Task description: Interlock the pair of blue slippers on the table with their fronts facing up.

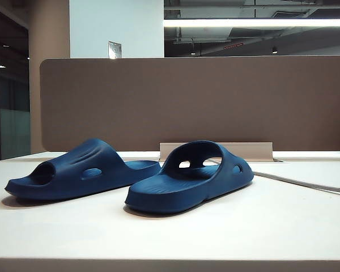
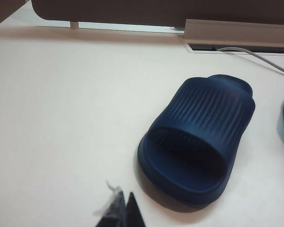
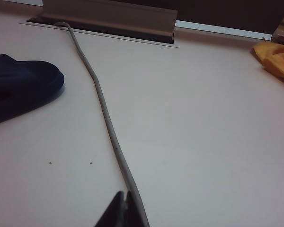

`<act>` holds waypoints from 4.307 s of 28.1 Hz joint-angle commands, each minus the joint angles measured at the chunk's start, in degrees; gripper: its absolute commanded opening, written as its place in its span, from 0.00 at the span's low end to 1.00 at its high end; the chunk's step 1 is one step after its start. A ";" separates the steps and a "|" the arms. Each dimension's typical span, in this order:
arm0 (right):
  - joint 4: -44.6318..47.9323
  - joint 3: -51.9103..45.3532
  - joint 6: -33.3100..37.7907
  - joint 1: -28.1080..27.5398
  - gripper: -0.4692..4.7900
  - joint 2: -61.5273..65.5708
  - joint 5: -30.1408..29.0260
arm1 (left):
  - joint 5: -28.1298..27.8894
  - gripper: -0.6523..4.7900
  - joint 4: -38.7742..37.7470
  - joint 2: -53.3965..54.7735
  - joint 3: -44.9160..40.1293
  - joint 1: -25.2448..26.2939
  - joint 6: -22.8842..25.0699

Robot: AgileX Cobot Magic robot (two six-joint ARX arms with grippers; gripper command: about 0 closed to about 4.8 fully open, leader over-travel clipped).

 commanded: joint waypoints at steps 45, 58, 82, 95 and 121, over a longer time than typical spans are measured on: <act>1.09 4.46 37.90 0.00 0.09 0.04 -15.19 | 0.44 0.11 -0.20 0.04 -0.04 0.04 -29.94; -12.61 21.55 35.65 -0.02 0.13 10.97 -15.61 | 14.64 0.11 0.83 0.04 -0.04 0.04 -32.68; -20.24 56.02 12.81 -0.11 0.21 68.52 -40.28 | 29.64 0.11 0.72 0.07 0.13 0.07 -44.37; -25.86 69.53 6.23 -2.34 0.31 88.48 -47.76 | 32.61 0.11 0.74 0.07 0.13 0.09 -50.77; -46.31 104.04 -8.96 -3.30 0.54 125.83 -60.37 | 36.35 0.11 0.57 0.07 0.11 0.09 -50.51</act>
